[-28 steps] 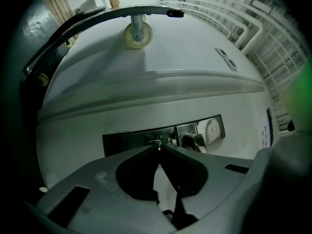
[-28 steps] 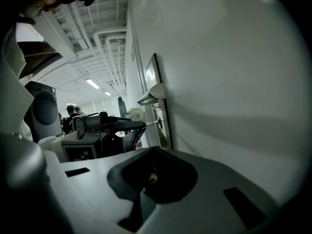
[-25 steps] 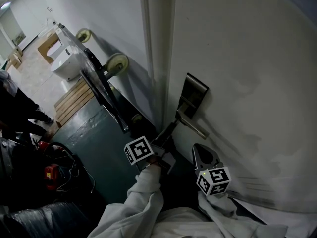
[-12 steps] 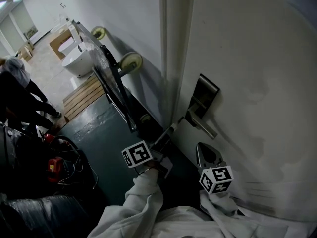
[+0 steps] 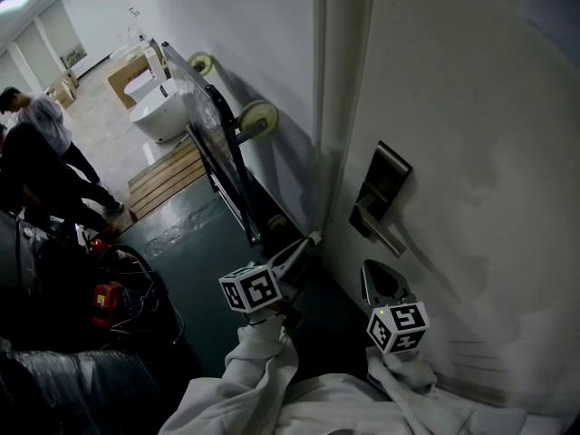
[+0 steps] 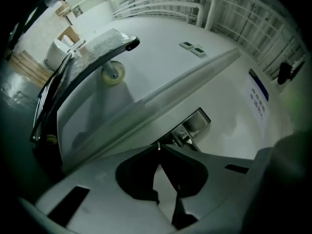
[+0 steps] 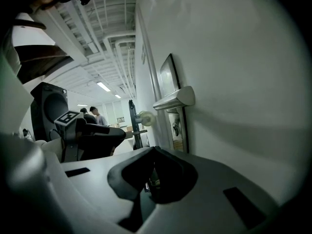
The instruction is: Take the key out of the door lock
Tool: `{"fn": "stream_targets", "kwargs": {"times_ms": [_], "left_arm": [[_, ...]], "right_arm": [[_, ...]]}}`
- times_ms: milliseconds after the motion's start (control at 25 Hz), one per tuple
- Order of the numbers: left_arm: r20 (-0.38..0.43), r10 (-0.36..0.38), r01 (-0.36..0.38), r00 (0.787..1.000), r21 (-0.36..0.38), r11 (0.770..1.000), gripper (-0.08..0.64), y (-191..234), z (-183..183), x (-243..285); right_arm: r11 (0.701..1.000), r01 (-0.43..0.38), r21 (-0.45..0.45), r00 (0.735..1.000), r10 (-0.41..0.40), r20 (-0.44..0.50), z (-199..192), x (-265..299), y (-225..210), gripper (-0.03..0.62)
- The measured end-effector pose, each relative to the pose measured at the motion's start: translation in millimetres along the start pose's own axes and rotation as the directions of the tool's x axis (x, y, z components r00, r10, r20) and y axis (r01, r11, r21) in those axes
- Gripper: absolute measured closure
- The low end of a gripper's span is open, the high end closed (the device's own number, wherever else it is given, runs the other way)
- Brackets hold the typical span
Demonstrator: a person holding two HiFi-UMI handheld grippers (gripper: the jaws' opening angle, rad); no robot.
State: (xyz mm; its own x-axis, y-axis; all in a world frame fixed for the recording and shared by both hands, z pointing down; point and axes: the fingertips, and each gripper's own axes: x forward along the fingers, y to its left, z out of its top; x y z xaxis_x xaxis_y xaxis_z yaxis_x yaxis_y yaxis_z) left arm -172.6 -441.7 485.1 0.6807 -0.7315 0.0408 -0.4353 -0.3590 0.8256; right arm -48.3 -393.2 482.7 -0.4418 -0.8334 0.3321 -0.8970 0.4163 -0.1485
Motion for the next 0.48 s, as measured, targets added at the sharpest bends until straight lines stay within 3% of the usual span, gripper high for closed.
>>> {"fn": "stream_targets", "kwargs": {"times_ms": [320, 480], "left_arm": [[-0.005, 0.014, -0.012, 1.000, 0.217, 0.976, 0.535, -10.2, 3.8, -18.2], [-0.009, 0.046, -0.040, 0.999, 0.356, 0.934, 0.535, -11.9, 0.7, -22.8]], "right_arm": [[1.000, -0.017, -0.001, 1.000, 0.017, 0.020, 3.2, -0.5, 7.0, 0.540], [1.000, -0.011, -0.001, 1.000, 0.011, 0.029, 4.4, -3.2, 6.2, 0.540]]}}
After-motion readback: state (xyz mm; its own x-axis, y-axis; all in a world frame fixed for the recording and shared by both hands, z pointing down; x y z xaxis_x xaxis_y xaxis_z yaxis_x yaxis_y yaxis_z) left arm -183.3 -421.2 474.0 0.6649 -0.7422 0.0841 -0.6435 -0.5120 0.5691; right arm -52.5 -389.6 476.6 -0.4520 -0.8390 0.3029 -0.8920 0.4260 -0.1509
